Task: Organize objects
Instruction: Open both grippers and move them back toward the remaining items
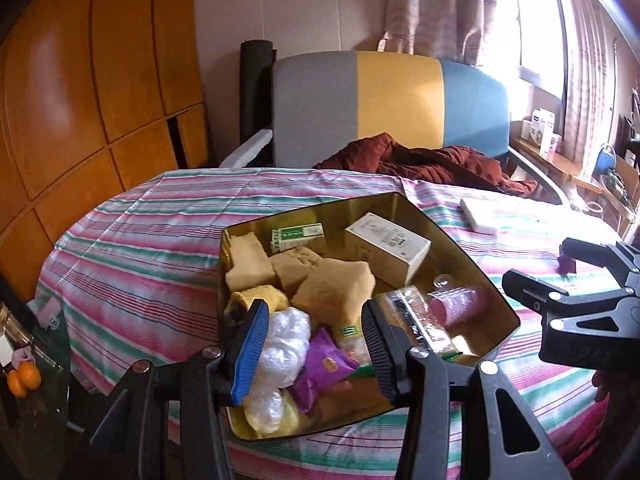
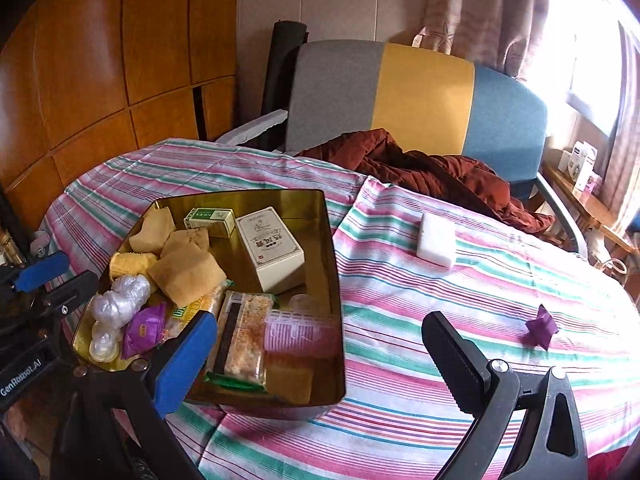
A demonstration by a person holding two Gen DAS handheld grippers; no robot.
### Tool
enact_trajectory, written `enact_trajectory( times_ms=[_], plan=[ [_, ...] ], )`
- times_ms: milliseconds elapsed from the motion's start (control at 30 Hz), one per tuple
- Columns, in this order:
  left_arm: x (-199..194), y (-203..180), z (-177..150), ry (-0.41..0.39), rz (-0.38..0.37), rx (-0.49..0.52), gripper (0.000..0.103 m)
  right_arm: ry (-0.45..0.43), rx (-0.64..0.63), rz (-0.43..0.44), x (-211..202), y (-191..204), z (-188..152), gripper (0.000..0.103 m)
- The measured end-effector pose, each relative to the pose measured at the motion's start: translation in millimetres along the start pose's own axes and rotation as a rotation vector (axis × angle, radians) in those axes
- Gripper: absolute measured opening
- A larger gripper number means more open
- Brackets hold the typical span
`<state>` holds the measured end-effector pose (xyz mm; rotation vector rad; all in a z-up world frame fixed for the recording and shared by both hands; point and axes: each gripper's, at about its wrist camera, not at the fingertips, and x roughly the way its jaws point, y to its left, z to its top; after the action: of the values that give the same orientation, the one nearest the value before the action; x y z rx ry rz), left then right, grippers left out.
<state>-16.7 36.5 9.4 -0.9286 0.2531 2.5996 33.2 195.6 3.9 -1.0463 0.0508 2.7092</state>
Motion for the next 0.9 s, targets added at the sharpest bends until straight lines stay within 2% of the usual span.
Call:
enact_trajectory(
  times_ms=[167, 367, 667, 900],
  plan=[
    [-0.2, -12.2, 1.7, 0.002, -0.016, 0.031, 0.049, 0.003, -0.002, -0.024, -2.6, -11.7, -2.2, 0.103],
    [1.3, -27.8, 4.0, 0.008, -0.041, 0.078, 0.049, 0.016, 0.030, -0.100, -0.3, -41.2, -5.9, 0.103],
    [7.7, -50.1, 10.2, 0.019, -0.055, 0.144, 0.049, 0.064, 0.085, -0.223, 12.5, -120.1, -10.1, 0.103],
    [16.8, -68.8, 18.8, 0.035, -0.081, 0.194, 0.049, 0.092, 0.146, -0.353, 19.6, -201.4, -6.1, 0.103]
  ],
)
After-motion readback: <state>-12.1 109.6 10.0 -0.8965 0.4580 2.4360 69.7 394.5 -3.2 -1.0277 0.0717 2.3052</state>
